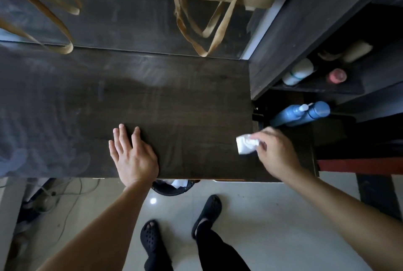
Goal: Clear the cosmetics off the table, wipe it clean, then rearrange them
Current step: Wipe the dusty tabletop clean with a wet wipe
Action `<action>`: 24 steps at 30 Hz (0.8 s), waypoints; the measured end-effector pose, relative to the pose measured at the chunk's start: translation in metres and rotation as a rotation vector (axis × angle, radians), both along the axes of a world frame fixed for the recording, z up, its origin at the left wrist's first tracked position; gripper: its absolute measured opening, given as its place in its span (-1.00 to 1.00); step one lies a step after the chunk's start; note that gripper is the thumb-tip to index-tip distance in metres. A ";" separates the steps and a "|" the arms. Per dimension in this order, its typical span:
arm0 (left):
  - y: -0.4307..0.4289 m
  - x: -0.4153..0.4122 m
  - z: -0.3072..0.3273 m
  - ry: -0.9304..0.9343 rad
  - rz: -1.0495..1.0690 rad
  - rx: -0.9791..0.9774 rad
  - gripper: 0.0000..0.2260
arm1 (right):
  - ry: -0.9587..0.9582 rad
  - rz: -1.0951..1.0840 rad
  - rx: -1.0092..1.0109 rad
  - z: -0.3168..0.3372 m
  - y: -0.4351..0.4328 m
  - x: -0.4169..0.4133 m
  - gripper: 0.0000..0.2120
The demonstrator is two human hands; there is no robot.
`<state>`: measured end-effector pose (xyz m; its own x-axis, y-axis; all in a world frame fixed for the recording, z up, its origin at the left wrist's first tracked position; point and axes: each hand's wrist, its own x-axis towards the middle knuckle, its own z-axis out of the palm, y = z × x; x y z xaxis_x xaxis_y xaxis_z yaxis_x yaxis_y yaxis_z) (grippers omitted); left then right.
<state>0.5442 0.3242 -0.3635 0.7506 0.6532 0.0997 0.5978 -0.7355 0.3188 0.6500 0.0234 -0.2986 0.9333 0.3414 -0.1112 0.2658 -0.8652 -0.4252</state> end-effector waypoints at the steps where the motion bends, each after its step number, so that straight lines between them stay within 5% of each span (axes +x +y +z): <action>1: 0.000 0.000 0.000 -0.001 -0.005 -0.004 -0.63 | -0.036 -0.068 0.002 -0.002 0.009 0.012 -0.73; 4: 0.001 -0.001 0.000 -0.010 -0.023 -0.009 -0.62 | -0.027 -0.228 -0.010 -0.012 0.039 0.007 -0.77; 10: 0.010 -0.004 0.002 0.002 -0.094 -0.047 -0.65 | 0.137 -0.071 0.118 -0.016 0.078 -0.105 -0.70; 14: 0.052 -0.025 0.008 0.023 -0.370 -0.072 -0.64 | 0.596 -0.495 0.556 0.001 0.096 -0.119 -0.71; 17: 0.096 -0.039 0.016 0.034 -0.563 -0.062 -0.66 | 0.524 -0.749 0.776 0.010 0.101 -0.099 -0.69; 19: 0.119 -0.048 0.022 0.046 -0.593 -0.068 -0.66 | 0.361 -0.847 0.737 0.008 0.095 -0.085 -0.70; 24: 0.168 -0.080 0.027 0.085 -0.580 -0.055 -0.60 | 0.031 -0.759 0.157 -0.016 0.089 -0.094 -0.80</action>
